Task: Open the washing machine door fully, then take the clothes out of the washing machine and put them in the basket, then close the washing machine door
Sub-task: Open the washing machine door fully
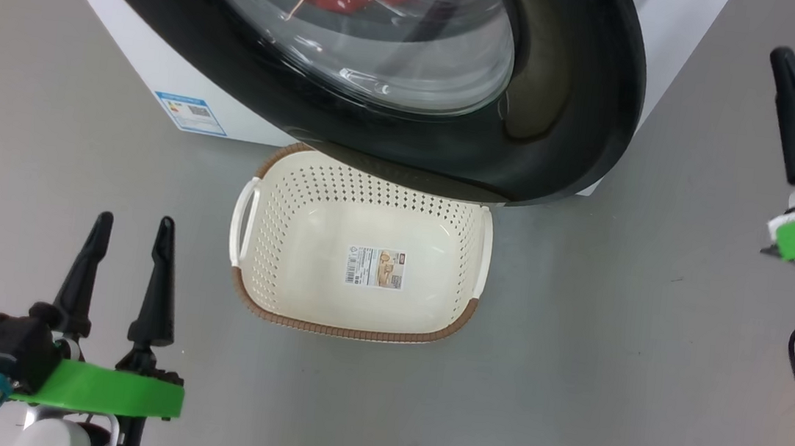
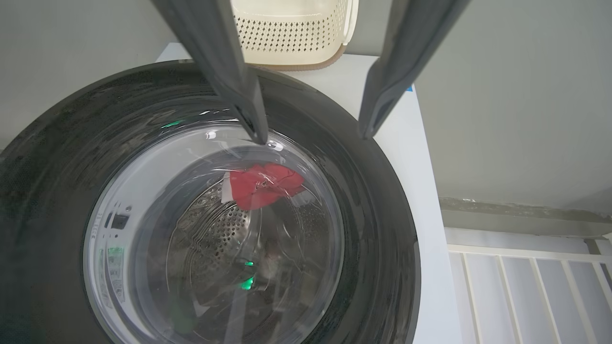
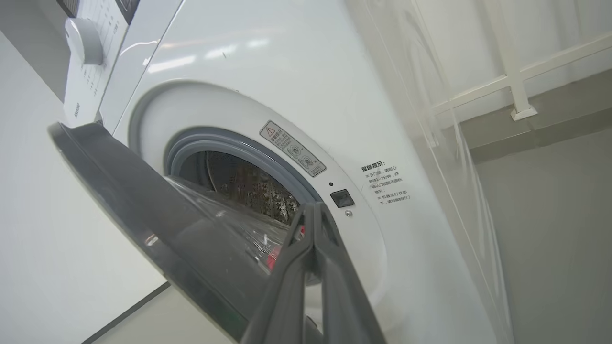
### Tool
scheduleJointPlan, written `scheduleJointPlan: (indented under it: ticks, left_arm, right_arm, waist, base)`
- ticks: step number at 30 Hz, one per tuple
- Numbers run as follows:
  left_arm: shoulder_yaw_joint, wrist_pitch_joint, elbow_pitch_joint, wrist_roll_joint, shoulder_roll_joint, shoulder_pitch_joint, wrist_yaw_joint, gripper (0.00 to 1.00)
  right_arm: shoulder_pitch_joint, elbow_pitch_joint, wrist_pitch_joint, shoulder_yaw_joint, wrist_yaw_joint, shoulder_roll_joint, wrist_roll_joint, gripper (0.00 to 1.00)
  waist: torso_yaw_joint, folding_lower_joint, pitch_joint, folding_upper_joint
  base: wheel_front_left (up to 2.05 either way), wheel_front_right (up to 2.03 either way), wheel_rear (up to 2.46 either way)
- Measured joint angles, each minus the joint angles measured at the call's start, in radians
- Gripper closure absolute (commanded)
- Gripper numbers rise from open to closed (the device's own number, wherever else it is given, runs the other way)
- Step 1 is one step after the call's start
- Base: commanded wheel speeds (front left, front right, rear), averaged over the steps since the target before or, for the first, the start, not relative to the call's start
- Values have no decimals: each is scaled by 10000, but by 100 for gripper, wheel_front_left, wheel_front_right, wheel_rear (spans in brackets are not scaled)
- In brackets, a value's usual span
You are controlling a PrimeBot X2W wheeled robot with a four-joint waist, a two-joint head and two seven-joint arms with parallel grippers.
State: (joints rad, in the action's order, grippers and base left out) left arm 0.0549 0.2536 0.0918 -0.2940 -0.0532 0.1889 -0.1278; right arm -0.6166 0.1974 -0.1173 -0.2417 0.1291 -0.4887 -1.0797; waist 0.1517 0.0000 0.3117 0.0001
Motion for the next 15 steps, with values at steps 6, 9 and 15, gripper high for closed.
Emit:
scheduleJointPlan:
  ticks: [6,9,15]
  left_arm:
    - [-2,2,-2,-10,-2,4,0,0]
    - [4,0,0,-10,-8,7,0,0]
    - [29,2,2,-75,-17,38,0,0]
  right_arm:
    - [-876,890,1446,-58,0,-100,-1902,100]
    - [-1279,1300,2236,-94,0,-82,-2794,100]
    - [-1867,2127,4429,-33,0,215,-5047,100]
  waist:
    - [1,0,50,0]
    - [16,0,91,0]
    - [101,0,178,0]
  base:
    - [0,0,0]
    - [0,0,0]
    - [0,0,0]
